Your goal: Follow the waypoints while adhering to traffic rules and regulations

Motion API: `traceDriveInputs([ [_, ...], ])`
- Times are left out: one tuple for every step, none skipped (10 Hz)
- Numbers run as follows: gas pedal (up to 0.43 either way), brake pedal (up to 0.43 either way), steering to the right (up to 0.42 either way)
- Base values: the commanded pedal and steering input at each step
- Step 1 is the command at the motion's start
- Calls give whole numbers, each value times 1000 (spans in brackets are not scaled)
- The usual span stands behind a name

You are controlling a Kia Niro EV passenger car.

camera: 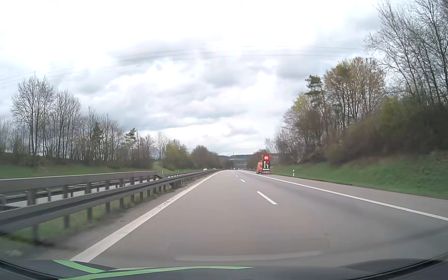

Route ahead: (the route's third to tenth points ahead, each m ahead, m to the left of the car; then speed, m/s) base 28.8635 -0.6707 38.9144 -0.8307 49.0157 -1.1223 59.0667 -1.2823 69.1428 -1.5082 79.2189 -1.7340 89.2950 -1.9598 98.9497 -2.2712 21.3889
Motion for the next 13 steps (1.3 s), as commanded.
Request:
traceDriveInputs([
  [47, 0, -1],
  [47, 0, -1],
  [47, 0, -1],
  [47, 0, 0],
  [47, 0, 0],
  [59, 0, 0],
  [67, 0, 0],
  [79, 0, 0],
  [87, 0, 0],
  [98, 0, 0],
  [98, 0, 0],
  [110, 0, 0],
  [110, 0, 0],
])
